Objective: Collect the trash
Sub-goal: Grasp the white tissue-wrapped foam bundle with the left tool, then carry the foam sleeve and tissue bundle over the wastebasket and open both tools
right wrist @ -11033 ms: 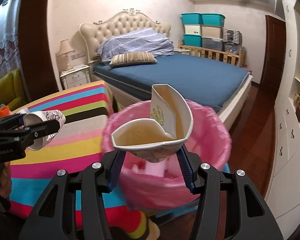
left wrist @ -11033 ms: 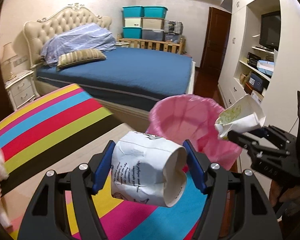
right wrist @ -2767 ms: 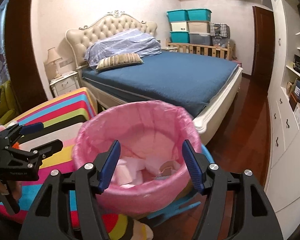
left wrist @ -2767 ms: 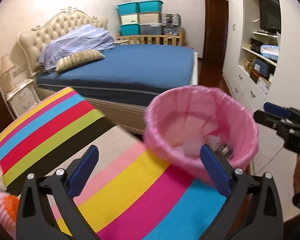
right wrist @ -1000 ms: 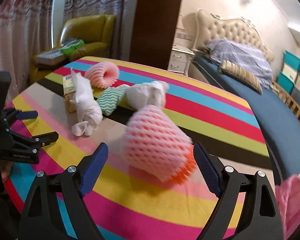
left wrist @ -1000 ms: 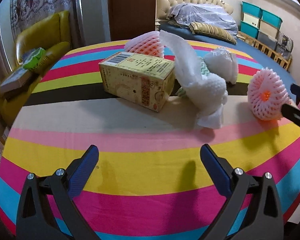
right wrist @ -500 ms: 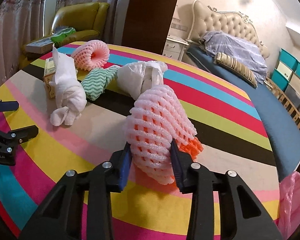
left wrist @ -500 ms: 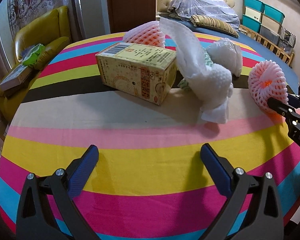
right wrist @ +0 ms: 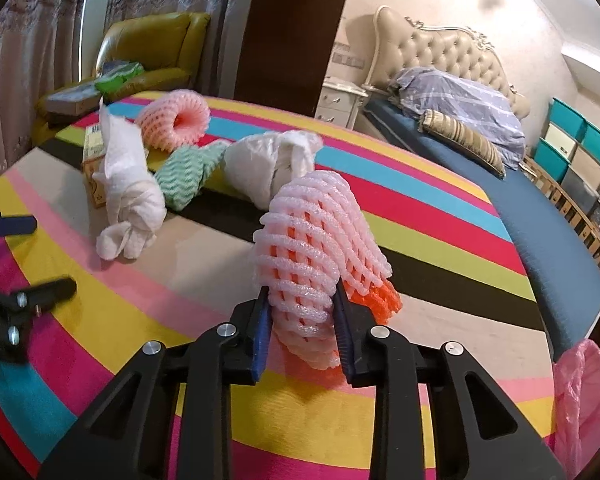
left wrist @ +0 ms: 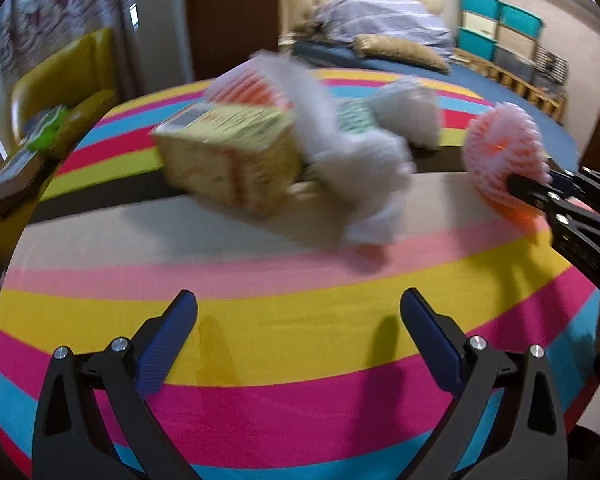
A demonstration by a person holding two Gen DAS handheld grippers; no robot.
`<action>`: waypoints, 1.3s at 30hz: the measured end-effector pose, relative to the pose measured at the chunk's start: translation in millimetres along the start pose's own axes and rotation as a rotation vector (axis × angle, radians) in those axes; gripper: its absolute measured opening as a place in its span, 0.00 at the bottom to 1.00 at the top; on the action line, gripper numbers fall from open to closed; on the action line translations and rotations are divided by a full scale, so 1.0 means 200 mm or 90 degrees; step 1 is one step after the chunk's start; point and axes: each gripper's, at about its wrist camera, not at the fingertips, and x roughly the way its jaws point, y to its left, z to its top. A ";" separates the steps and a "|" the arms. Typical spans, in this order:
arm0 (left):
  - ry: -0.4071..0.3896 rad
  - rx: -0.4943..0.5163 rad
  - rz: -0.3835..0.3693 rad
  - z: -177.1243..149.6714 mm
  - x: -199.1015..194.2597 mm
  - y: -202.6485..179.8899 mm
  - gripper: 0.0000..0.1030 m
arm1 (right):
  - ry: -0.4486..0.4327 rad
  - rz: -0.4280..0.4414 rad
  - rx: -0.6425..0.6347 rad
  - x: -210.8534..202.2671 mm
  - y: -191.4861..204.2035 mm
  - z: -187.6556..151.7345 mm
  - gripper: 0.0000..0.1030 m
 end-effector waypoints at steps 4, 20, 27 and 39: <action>-0.004 0.011 -0.038 0.03 0.02 -0.08 0.95 | -0.016 -0.006 0.038 -0.02 -0.06 0.00 0.27; 0.007 -0.033 -0.017 0.26 0.21 -0.20 0.38 | -0.019 0.032 0.114 -0.02 -0.18 -0.02 0.27; -0.026 -0.029 -0.039 0.15 0.08 -0.18 0.31 | -0.017 0.031 0.091 -0.02 -0.14 -0.02 0.27; -0.077 -0.009 -0.057 0.01 -0.08 -0.20 0.31 | -0.031 0.052 0.048 -0.21 -0.02 -0.11 0.27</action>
